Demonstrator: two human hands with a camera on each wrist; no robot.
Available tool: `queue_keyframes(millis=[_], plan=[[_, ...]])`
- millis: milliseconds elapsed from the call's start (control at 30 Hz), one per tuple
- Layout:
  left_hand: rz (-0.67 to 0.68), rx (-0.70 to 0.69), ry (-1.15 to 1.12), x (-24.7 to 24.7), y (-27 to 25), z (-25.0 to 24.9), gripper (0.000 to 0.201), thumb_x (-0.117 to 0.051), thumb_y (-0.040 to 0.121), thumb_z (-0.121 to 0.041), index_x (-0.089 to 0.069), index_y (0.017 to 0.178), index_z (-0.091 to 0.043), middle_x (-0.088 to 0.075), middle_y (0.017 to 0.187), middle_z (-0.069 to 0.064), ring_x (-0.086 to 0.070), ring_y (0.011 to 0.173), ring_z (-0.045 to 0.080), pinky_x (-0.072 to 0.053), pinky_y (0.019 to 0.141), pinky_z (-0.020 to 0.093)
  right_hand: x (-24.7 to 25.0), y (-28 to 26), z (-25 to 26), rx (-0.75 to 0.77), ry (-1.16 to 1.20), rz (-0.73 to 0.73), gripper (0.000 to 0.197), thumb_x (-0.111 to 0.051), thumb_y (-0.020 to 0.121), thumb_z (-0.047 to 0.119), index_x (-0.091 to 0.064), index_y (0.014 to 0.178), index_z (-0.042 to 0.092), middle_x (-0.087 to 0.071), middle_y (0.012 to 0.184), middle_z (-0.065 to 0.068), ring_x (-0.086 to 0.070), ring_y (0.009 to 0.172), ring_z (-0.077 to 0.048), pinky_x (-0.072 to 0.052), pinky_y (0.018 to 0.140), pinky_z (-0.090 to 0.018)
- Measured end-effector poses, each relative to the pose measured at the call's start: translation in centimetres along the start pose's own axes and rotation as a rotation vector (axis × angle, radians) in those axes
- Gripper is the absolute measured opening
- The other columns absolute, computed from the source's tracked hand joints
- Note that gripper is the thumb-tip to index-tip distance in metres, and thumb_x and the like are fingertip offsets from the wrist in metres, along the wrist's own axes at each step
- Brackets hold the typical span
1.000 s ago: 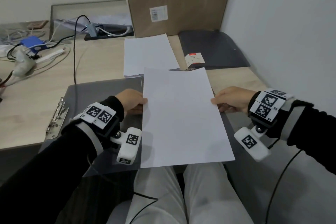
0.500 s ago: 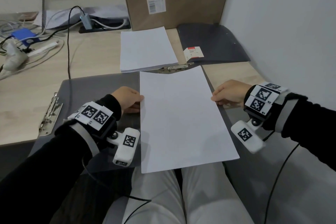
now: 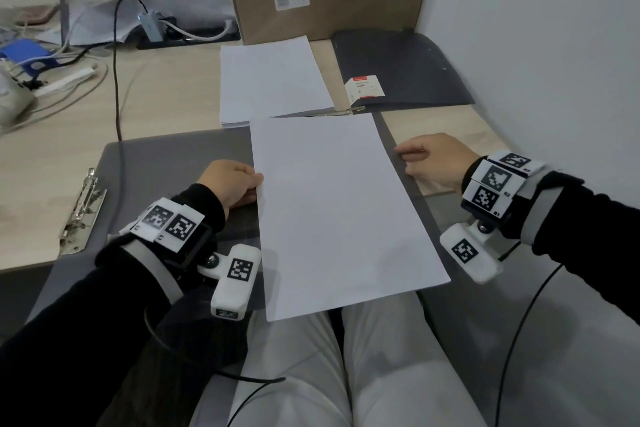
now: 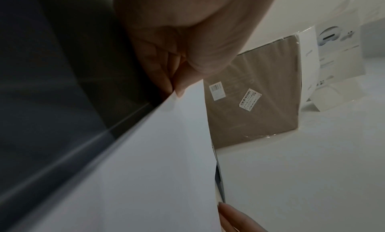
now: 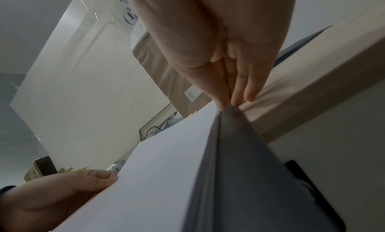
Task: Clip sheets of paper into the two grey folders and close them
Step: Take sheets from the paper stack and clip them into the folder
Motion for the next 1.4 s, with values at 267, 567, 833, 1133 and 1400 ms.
queue_keyframes(millis=[267, 567, 833, 1133, 1400], plan=[[-0.008, 0.048, 0.045, -0.4, 0.2, -0.3, 0.024, -0.059, 0.089, -0.004, -0.053, 0.066, -0.009, -0.056, 0.073, 0.006, -0.054, 0.061, 0.014, -0.051, 0.043, 0.010, 0.3, -0.8, -0.1, -0.001, 0.023, -0.025, 0.039, -0.059, 0.081, -0.003, -0.067, 0.116, 0.012, -0.067, 0.120, -0.001, -0.063, 0.107, -0.011, -0.039, 0.090, -0.014], [0.050, 0.072, 0.152, -1.0, -0.2, -0.6, 0.027, -0.058, 0.089, -0.003, -0.049, 0.063, -0.008, -0.053, 0.069, 0.008, -0.053, 0.059, 0.015, -0.052, 0.043, 0.013, 0.5, -2.3, -0.3, -0.010, -0.006, -0.034, 0.033, -0.065, 0.082, 0.008, -0.070, 0.114, 0.015, -0.070, 0.105, 0.001, -0.060, 0.092, -0.008, -0.046, 0.097, -0.023], [0.042, 0.049, 0.188, -1.3, -0.9, -1.1, 0.028, -0.055, 0.090, -0.003, -0.047, 0.063, -0.008, -0.052, 0.067, 0.007, -0.051, 0.057, 0.015, -0.048, 0.040, 0.011, 0.2, -2.5, 0.0, -0.017, -0.030, -0.020, 0.040, -0.064, 0.081, 0.010, -0.067, 0.120, 0.015, -0.068, 0.120, 0.001, -0.063, 0.104, -0.013, -0.045, 0.105, -0.031], [0.012, 0.072, 0.069, -1.0, -0.9, -0.8, 0.026, -0.057, 0.089, -0.001, -0.050, 0.065, -0.009, -0.054, 0.071, 0.007, -0.053, 0.061, 0.015, -0.050, 0.044, 0.013, 0.4, -2.5, 0.5, -0.017, -0.070, -0.038, 0.039, -0.065, 0.080, 0.009, -0.068, 0.119, 0.015, -0.068, 0.121, -0.002, -0.059, 0.097, -0.009, -0.045, 0.104, -0.031], [0.007, 0.055, 0.279, -1.2, -0.8, -1.9, 0.021, -0.055, 0.088, -0.001, -0.049, 0.070, -0.010, -0.054, 0.071, 0.003, -0.056, 0.060, 0.011, -0.051, 0.042, 0.013, 0.3, -2.9, 0.9, -0.018, -0.139, -0.023, 0.041, -0.066, 0.081, 0.012, -0.065, 0.122, 0.013, -0.066, 0.125, -0.001, -0.059, 0.117, -0.014, -0.040, 0.104, -0.022]])
Point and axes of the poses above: each hand's wrist, its own y-axis towards the middle knuckle, its own x-axis out of the back of the hand, z = x × y, the point moved 9 cm from there along y, towards the middle knuckle
